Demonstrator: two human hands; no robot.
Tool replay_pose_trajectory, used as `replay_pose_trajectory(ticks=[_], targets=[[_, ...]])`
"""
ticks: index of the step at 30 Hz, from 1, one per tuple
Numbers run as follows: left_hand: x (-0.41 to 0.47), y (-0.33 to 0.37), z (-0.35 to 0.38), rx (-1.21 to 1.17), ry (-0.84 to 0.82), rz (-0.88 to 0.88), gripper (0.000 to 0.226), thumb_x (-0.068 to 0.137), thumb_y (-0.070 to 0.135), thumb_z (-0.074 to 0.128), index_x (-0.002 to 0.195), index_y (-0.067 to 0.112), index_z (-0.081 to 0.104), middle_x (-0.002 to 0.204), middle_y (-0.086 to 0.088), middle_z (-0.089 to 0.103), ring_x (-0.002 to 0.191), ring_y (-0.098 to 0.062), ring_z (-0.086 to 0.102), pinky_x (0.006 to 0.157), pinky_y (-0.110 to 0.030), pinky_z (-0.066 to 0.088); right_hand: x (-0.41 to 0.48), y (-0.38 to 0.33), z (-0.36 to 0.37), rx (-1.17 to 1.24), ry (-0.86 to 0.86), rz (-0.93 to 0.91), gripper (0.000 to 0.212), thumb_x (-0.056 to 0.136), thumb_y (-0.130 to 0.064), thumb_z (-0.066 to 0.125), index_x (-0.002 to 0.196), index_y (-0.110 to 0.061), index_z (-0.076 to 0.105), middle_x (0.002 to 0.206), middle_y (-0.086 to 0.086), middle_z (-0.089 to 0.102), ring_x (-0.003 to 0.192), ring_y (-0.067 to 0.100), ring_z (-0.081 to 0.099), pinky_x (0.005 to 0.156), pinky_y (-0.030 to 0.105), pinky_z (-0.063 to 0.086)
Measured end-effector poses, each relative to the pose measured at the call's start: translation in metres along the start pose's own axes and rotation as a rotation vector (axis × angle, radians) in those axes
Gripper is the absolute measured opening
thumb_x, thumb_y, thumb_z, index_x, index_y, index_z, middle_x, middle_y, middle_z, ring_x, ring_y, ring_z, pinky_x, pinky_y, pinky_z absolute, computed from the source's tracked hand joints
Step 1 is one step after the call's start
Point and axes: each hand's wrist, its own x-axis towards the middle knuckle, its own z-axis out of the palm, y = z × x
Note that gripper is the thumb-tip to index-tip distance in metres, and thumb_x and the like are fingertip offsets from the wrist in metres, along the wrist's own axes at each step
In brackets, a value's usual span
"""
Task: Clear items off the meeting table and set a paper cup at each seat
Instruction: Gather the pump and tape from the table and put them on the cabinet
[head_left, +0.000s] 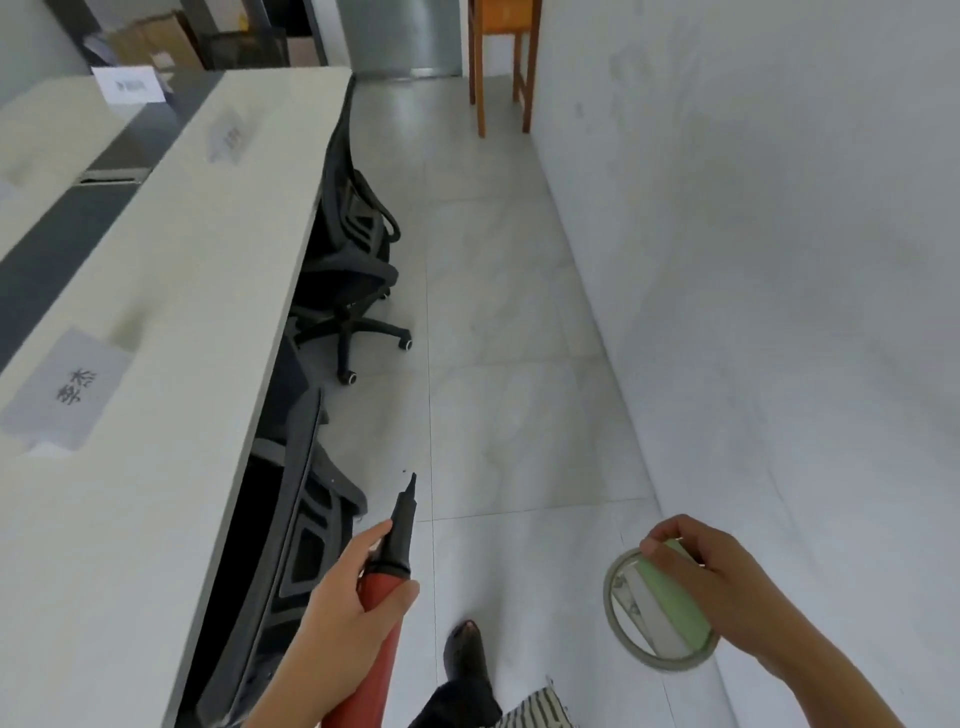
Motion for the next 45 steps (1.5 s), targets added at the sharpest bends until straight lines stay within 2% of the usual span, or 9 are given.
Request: replay_pose_trajectory(ticks=[4, 11, 17, 21, 24, 28, 32, 36, 45], targets=[[0.087, 0.059, -0.026, 0.033, -0.008, 0.072, 0.058, 0.085, 0.023, 0.070, 0.132, 0.042, 0.044, 0.119, 0.010, 0.061, 0.094, -0.011, 0.065, 0.089, -0.035, 0.054, 0.056, -0.050, -0.027, 0.040, 0.078, -0.005, 0.015, 0.091, -0.031, 0.060, 0.081, -0.022, 0.066, 0.062, -0.003, 0.059, 0.059, 0.013, 0.050, 0.060, 0.027, 0.040], [0.224, 0.147, -0.018, 0.083, -0.076, 0.127, 0.058, 0.087, 0.025, 0.067, 0.136, 0.041, 0.039, 0.109, 0.029, 0.049, 0.094, 0.004, 0.055, 0.072, -0.011, 0.040, 0.161, -0.081, -0.077, 0.093, 0.124, 0.058, 0.014, 0.091, -0.032, 0.060, 0.081, -0.025, 0.066, 0.070, 0.001, 0.067, 0.063, 0.014, 0.057, 0.060, 0.027, 0.043], [0.348, 0.225, 0.008, 0.086, -0.051, 0.082, 0.054, 0.088, 0.025, 0.067, 0.128, 0.046, 0.039, 0.112, 0.018, 0.053, 0.092, 0.001, 0.057, 0.071, -0.012, 0.041, 0.308, -0.102, -0.151, 0.032, 0.086, 0.073, 0.014, 0.091, -0.035, 0.060, 0.081, -0.025, 0.065, 0.074, 0.005, 0.067, 0.066, 0.017, 0.057, 0.063, 0.030, 0.044], [0.418, 0.289, 0.009, 0.071, 0.014, 0.102, 0.059, 0.085, 0.023, 0.070, 0.133, 0.043, 0.043, 0.122, 0.011, 0.060, 0.102, -0.007, 0.062, 0.088, -0.026, 0.049, 0.408, -0.155, -0.208, -0.038, 0.059, -0.002, 0.015, 0.090, -0.037, 0.060, 0.079, -0.027, 0.065, 0.071, -0.002, 0.065, 0.065, 0.016, 0.056, 0.063, 0.030, 0.043], [0.463, 0.318, 0.006, 0.041, 0.060, 0.090, 0.058, 0.085, 0.022, 0.069, 0.134, 0.042, 0.044, 0.119, 0.012, 0.061, 0.097, -0.008, 0.064, 0.082, -0.022, 0.050, 0.477, -0.202, -0.243, -0.117, 0.044, -0.073, 0.014, 0.091, -0.038, 0.059, 0.082, -0.027, 0.063, 0.077, -0.004, 0.068, 0.069, 0.016, 0.059, 0.062, 0.027, 0.043], [0.527, 0.340, -0.004, 0.032, 0.121, 0.031, 0.061, 0.084, 0.022, 0.070, 0.136, 0.040, 0.044, 0.123, 0.010, 0.061, 0.104, -0.009, 0.062, 0.094, -0.034, 0.050, 0.560, -0.252, -0.264, -0.113, -0.001, -0.131, 0.016, 0.090, -0.038, 0.060, 0.081, -0.026, 0.065, 0.072, 0.000, 0.065, 0.065, 0.014, 0.055, 0.063, 0.028, 0.042], [0.612, 0.359, -0.019, 0.001, 0.158, 0.006, 0.059, 0.084, 0.017, 0.070, 0.132, 0.040, 0.044, 0.121, 0.009, 0.062, 0.101, -0.005, 0.061, 0.086, -0.027, 0.046, 0.647, -0.284, -0.268, -0.184, -0.058, -0.139, 0.015, 0.092, -0.036, 0.059, 0.084, -0.024, 0.063, 0.070, -0.007, 0.061, 0.064, 0.008, 0.053, 0.062, 0.022, 0.040], [0.716, 0.398, -0.044, -0.015, 0.166, 0.018, 0.061, 0.084, 0.019, 0.071, 0.136, 0.035, 0.043, 0.125, 0.006, 0.060, 0.105, -0.007, 0.058, 0.094, -0.031, 0.044, 0.729, -0.326, -0.284, -0.200, -0.042, -0.097, 0.016, 0.092, -0.039, 0.058, 0.084, -0.025, 0.062, 0.074, -0.005, 0.064, 0.066, 0.010, 0.055, 0.062, 0.022, 0.042], [0.925, 0.543, -0.095, 0.039, 0.057, 0.129, 0.054, 0.087, 0.027, 0.067, 0.130, 0.047, 0.042, 0.112, 0.010, 0.062, 0.086, -0.013, 0.066, 0.072, -0.028, 0.053, 0.875, -0.428, -0.345, -0.144, 0.083, -0.053, 0.015, 0.090, -0.040, 0.059, 0.081, -0.029, 0.063, 0.077, 0.001, 0.069, 0.074, 0.023, 0.064, 0.065, 0.034, 0.049]])
